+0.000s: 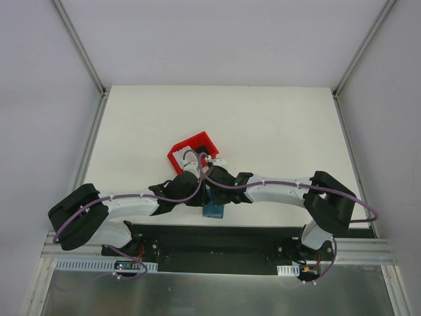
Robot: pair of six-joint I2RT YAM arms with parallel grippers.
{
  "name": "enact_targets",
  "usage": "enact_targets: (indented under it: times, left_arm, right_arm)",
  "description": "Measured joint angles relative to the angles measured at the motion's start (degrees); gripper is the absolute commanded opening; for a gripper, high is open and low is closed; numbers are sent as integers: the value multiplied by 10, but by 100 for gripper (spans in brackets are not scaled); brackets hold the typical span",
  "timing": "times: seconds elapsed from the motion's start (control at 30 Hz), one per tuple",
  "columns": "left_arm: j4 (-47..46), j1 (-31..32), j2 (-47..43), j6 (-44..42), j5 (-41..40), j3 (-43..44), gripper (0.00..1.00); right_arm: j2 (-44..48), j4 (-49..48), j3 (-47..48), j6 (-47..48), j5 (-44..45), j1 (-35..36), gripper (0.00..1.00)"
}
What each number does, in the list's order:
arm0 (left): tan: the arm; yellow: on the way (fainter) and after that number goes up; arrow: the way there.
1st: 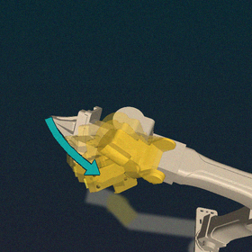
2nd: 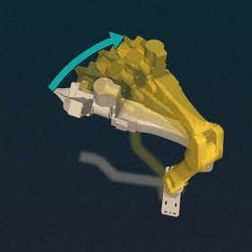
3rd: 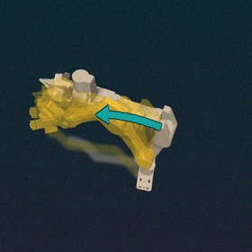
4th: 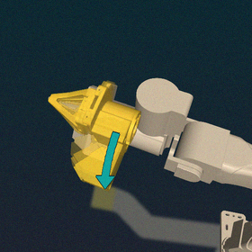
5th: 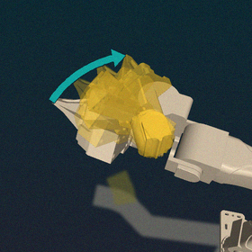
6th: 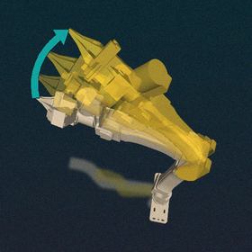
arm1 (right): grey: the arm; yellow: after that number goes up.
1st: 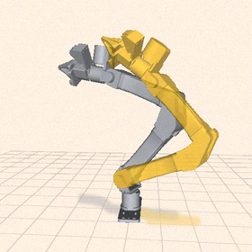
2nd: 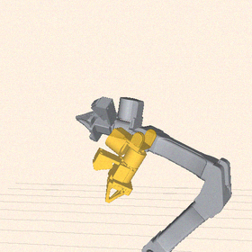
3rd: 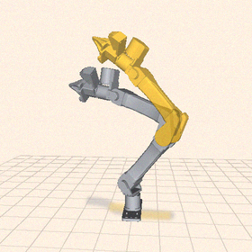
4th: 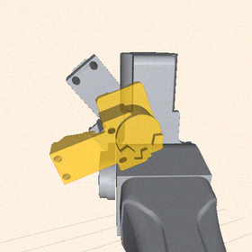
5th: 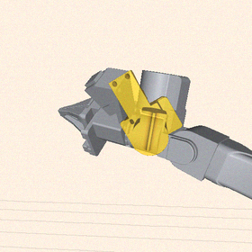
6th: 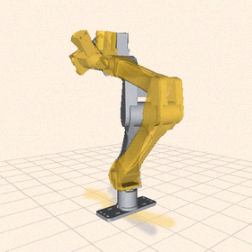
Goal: Put the credit cards into the card holder
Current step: Close the card holder at the center of the board.
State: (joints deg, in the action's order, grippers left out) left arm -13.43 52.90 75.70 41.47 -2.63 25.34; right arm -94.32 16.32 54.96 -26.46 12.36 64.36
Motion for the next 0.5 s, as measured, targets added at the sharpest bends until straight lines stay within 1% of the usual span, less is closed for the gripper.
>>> enact_targets:
  times: [0.1,0.3,0.37,0.5]
  left_arm:
    - [1,0,-1,1,0,0,40]
    - [3,-1,-3,6,0,-2,40]
    - [2,-1,-5,8,0,-4,42]
    - [2,0,-11,8,0,-7,46]
  right_arm:
    - [-8,13,12,10,0,0,13]
    - [-21,29,28,33,-4,0,11]
    - [-21,26,26,39,-8,0,18]
    - [0,-3,3,42,-14,0,29]
